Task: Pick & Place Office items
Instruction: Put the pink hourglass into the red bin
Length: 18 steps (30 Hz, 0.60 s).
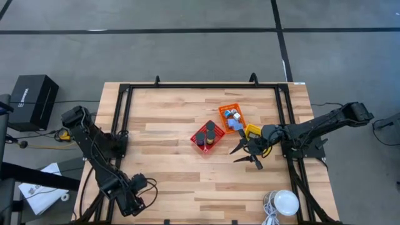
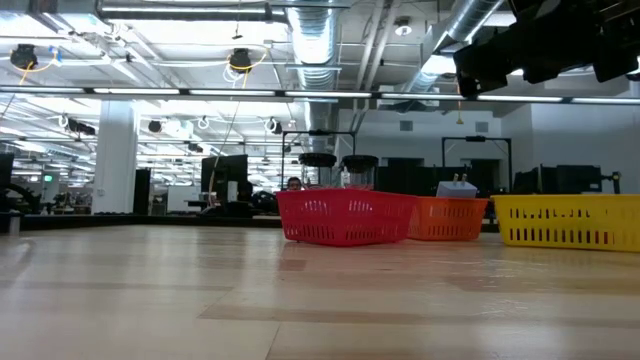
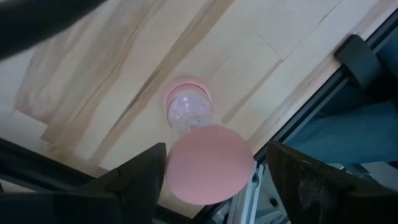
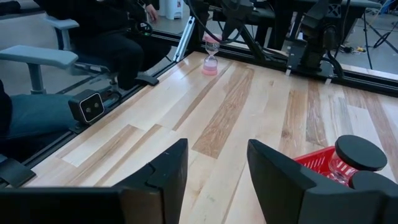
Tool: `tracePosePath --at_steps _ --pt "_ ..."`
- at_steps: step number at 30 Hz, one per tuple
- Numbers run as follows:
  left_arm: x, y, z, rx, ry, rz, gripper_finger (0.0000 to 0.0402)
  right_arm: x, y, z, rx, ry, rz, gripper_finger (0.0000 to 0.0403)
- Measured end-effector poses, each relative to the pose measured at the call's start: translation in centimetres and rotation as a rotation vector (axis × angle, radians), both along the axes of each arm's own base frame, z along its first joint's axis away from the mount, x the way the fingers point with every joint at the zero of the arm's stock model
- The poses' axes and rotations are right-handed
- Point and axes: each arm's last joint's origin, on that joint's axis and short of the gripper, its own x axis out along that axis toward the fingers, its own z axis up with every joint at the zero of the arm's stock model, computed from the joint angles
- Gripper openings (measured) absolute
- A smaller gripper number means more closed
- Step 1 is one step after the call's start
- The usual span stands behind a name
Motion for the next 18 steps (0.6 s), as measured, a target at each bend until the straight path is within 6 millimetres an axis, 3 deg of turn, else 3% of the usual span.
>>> tracePosePath --at_steps 18 --pt "-0.5 0.6 -1.5 0.009 0.063 -0.017 0.0212 0.0 0.0 0.0 0.000 0.000 0.001 0.0157"
